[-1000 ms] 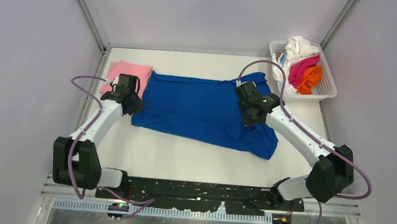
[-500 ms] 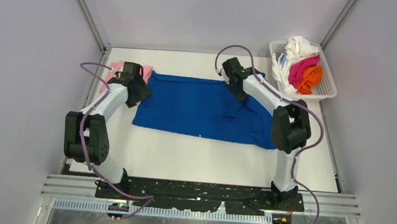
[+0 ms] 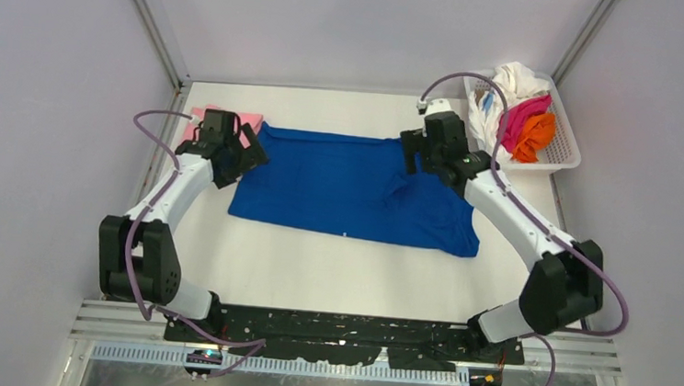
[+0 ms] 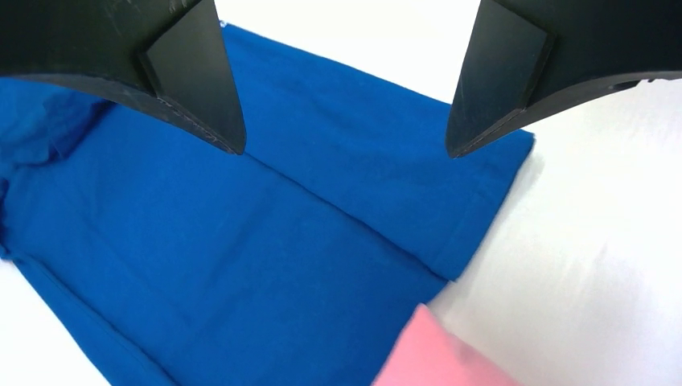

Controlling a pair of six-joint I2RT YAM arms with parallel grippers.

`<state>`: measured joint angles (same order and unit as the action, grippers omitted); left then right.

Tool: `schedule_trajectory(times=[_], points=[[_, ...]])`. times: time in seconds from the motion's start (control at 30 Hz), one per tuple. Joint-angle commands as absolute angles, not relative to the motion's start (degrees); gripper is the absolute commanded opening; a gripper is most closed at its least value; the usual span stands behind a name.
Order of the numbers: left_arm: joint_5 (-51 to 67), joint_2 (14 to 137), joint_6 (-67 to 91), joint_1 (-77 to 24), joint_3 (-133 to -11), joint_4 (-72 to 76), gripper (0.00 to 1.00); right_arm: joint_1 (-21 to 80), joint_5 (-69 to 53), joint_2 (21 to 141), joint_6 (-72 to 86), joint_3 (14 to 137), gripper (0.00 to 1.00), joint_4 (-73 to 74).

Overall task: Fold and stack the t-shirts
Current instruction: Fold the flattened tshirt in 1/3 of the way

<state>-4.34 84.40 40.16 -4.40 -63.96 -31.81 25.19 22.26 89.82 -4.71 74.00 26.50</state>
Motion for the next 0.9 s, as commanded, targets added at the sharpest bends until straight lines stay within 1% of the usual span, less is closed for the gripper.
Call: schedule_trajectory(times=[0.0,0.07,0.13,0.3,0.5,0.67,0.8,0.87], points=[[5.5,83.0,39.3,-4.3,-60.4,-26.3,1.0,23.8,4.1,83.9,13.3,64.0,0.95,18.7],[7.4,83.1,39.2,-4.3,-59.0,-24.8,1.0,23.7,-3.5,84.4,15.8,61.2,0.96,16.3],[7.7,83.4,39.2,-4.3,-58.2,-24.7,1.0,23.7,-8.4,86.6,18.0,60.5,0.96,14.8],[6.9,82.7,38.4,-4.3,-56.5,-25.5,1.0,23.7,-11.7,95.3,19.1,63.8,0.95,15.0],[5.8,82.5,37.8,-4.3,-55.4,-26.4,1.0,23.8,-11.2,103.6,19.4,70.2,0.95,13.2],[5.3,82.6,37.3,-4.3,-56.0,-27.4,1.0,25.9,-9.9,111.1,18.1,81.5,0.96,14.9],[4.9,82.3,37.1,-4.3,-57.0,-27.8,1.0,28.3,-2.9,112.9,14.8,88.0,0.95,19.8],[5.6,82.6,37.0,-4.3,-58.0,-27.5,1.0,28.6,0.5,111.6,14.8,87.5,0.96,20.7]])
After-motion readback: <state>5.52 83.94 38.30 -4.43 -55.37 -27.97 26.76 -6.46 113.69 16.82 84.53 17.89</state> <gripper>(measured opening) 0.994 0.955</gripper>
